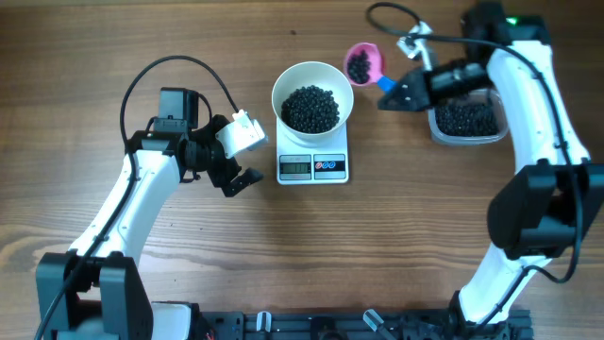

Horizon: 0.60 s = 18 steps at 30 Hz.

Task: Scoop item into bowl and weigh 150g on scale
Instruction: 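Lift the filled scoop and carry it to the white bowl, then tip the scoop over the white bowl to pour the beans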

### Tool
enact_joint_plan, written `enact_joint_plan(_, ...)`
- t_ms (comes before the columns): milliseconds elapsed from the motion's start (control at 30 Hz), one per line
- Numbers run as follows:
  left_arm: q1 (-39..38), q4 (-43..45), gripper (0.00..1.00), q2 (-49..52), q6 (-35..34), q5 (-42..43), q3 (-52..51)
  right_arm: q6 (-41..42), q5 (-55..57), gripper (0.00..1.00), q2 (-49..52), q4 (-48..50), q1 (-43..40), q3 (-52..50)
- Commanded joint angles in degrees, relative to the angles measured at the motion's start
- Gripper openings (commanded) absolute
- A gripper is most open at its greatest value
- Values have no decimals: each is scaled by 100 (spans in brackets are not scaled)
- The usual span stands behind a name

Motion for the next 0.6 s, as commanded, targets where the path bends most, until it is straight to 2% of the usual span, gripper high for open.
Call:
enact_joint_plan(0,26,-2,100,52,55,133,-42,857,1563,4,72,114,684,570)
enact_joint_plan(133,26,-2,100,52,55,133,-42,1432,3598,4,72,374,1508,627)
enact_joint_plan(367,26,-2,100,52,55,133,-42,1585,6636,4,72,662,2776,625)
enact_joint_plan(433,26,-2,100,52,55,133,-42,1582,7184,4,72,804,3003,625)
enact_joint_plan(567,26,-2,100,52,55,133,-42,1563,7466,4,72,927,3161,625)
